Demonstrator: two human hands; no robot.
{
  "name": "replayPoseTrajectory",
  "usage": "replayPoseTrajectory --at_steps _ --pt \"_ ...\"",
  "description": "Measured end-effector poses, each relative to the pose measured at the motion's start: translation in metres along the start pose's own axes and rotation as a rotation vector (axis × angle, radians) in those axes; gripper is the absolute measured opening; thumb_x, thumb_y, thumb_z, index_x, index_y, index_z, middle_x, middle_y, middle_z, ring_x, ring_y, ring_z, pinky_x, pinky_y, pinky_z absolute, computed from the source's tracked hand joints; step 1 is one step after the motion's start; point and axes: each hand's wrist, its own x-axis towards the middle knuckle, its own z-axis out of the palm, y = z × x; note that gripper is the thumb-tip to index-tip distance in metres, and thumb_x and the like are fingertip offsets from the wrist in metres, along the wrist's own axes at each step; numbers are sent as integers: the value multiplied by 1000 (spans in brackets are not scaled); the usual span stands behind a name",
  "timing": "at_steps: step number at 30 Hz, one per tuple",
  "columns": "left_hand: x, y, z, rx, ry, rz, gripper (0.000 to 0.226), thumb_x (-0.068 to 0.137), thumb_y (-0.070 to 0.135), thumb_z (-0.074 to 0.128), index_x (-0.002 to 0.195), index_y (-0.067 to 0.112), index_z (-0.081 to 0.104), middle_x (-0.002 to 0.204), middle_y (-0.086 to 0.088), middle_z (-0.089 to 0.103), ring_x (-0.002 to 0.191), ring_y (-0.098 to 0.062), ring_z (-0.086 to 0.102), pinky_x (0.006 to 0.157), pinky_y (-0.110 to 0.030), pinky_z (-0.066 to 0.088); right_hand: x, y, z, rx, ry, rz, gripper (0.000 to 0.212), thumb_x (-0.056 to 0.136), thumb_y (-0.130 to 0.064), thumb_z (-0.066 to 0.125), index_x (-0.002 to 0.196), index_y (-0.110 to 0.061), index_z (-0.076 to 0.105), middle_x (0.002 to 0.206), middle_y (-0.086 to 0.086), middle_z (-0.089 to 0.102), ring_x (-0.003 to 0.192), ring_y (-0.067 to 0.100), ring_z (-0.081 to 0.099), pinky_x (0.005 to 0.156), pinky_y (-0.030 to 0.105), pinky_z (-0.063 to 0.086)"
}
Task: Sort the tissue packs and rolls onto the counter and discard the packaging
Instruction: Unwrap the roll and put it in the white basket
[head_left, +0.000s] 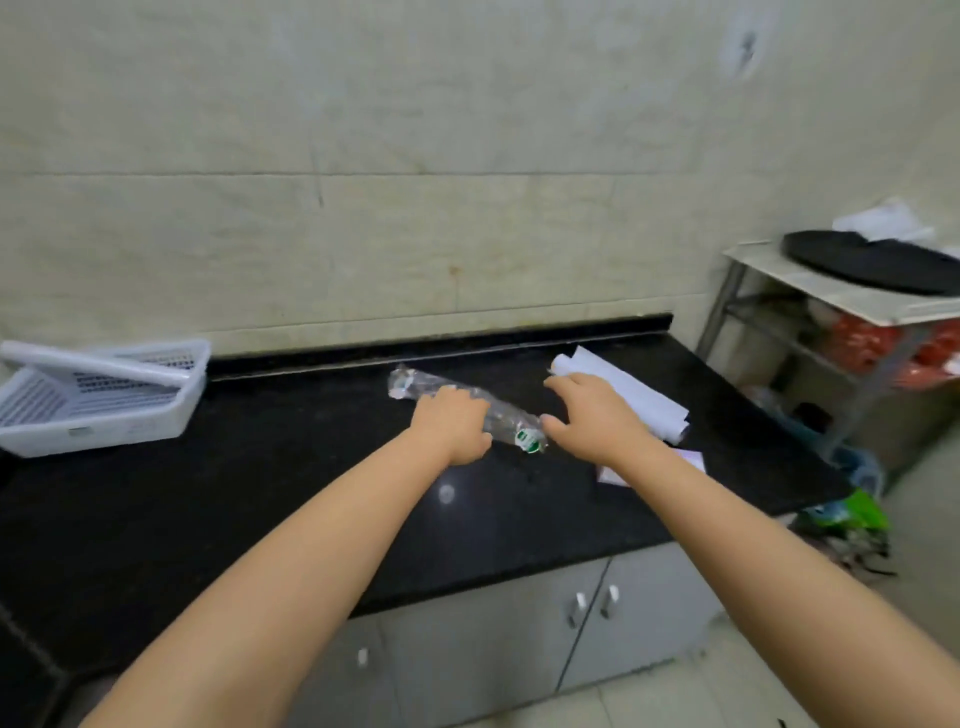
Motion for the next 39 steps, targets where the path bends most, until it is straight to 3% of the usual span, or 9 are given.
replayPoseTrajectory --at_steps 6,13,20,26,28,32,37,39 --pt "76 117 8 -40 -44 17 44 94 34 42 133 14 46 136 -12 49 128 -29 41 101 -42 39 -8 148 -6 44 -77 103 48 87 -29 51 131 -10 45 129 13 54 121 29 46 97 36 42" --pt "142 178 24 7 -113 -17 47 95 35 42 137 16 42 140 -8 45 131 -28 38 104 -41 38 9 258 5 8 -138 190 44 86 -33 52 124 -9 51 123 12 57 112 29 52 92 39 47" --pt "215 179 39 18 -160 -51 45 94 35 43 136 16 43 138 -8 46 130 -27 39 103 -40 39 67 298 50 -49 -230 181 43 85 -37 52 117 -8 52 119 14 57 111 32 50 89 38 44" --pt "287 161 67 -47 -276 -26 50 94 36 44 140 20 38 143 -6 40 134 -26 33 105 -41 36 132 309 96 -245 -370 39 49 87 -41 51 124 -9 44 132 16 43 125 33 35 106 47 25" --pt "303 157 75 -68 -296 -35 50 94 35 44 141 19 38 143 -7 40 134 -27 33 105 -41 36 150 312 111 -228 -383 61 55 86 -41 53 130 -11 37 140 16 34 131 34 27 111 49 20" --pt "330 149 89 -135 -339 -59 50 94 34 44 140 17 38 143 -8 40 134 -28 34 105 -42 36 177 321 142 -270 -415 128 80 86 -43 55 145 -18 8 156 16 4 143 35 4 115 52 10" --pt "346 147 111 -249 -412 -80 52 94 35 46 142 20 35 147 -7 36 137 -27 29 110 -42 35 205 349 160 -264 -428 223 98 78 -48 62 146 -26 -5 156 17 -5 143 36 2 116 52 12" --pt "349 145 118 -283 -431 -108 52 94 35 46 143 20 35 148 -6 35 137 -26 28 111 -42 33 217 360 160 -150 -468 262 105 73 -51 66 145 -28 -7 155 18 4 142 36 12 115 51 16"
